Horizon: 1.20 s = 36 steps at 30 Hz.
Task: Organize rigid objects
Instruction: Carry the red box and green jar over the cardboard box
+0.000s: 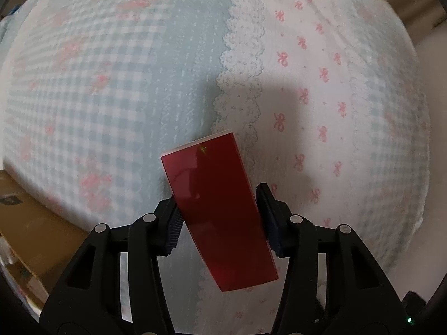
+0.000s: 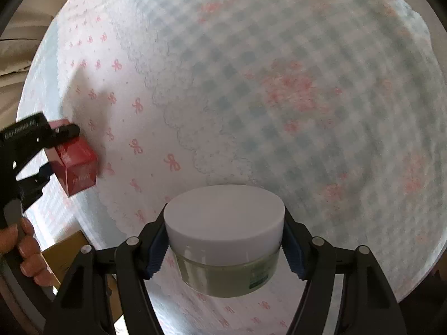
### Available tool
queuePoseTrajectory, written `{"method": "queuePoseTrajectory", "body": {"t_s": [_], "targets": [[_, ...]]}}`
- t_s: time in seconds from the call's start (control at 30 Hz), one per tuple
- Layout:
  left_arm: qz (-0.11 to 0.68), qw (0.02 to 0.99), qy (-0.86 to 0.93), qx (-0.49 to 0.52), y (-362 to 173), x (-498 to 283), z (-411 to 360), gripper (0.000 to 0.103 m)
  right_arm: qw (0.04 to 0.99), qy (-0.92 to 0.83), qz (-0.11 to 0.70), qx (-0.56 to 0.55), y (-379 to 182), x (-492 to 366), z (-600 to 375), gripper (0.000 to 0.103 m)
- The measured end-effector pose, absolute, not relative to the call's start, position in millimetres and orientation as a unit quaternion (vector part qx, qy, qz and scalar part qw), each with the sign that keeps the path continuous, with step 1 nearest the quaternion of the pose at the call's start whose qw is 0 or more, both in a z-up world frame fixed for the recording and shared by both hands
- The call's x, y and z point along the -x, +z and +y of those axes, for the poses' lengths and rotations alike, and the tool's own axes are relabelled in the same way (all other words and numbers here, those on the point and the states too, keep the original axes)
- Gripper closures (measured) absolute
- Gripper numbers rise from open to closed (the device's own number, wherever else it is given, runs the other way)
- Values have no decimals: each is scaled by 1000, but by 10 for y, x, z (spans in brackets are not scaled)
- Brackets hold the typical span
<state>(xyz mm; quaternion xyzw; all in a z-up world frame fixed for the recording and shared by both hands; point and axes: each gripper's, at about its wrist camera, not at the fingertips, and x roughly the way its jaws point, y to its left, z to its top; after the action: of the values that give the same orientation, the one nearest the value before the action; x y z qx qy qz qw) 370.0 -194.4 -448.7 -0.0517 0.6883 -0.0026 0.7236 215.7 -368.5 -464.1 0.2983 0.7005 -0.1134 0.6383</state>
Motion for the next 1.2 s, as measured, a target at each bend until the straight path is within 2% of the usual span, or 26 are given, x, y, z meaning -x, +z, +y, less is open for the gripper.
{"method": "queuePoseTrajectory", "body": {"t_s": [0.33, 0.57, 0.77, 1.0, 1.2], "targets": [[623, 779, -44, 60, -3407, -3342, -1713, 57, 697, -116, 653, -273, -3992, -1950, -4019, 37], [550, 828, -83, 71, -2314, -2919, -1562, 57, 767, -95, 593, -227, -2931, -1771, -3966, 37], [498, 859, -96, 76, -1625, -2357, -1341, 57, 822, -60, 540, -170, -2077, -1512, -3714, 37], [470, 873, -81, 103, -1238, -1831, -935, 57, 853, -9, 502, -145, -1565, -1376, -3329, 37], [455, 882, -56, 108, -1077, -1525, -477, 57, 862, 40, 488, -128, -1399, -1312, -2888, 37]]}}
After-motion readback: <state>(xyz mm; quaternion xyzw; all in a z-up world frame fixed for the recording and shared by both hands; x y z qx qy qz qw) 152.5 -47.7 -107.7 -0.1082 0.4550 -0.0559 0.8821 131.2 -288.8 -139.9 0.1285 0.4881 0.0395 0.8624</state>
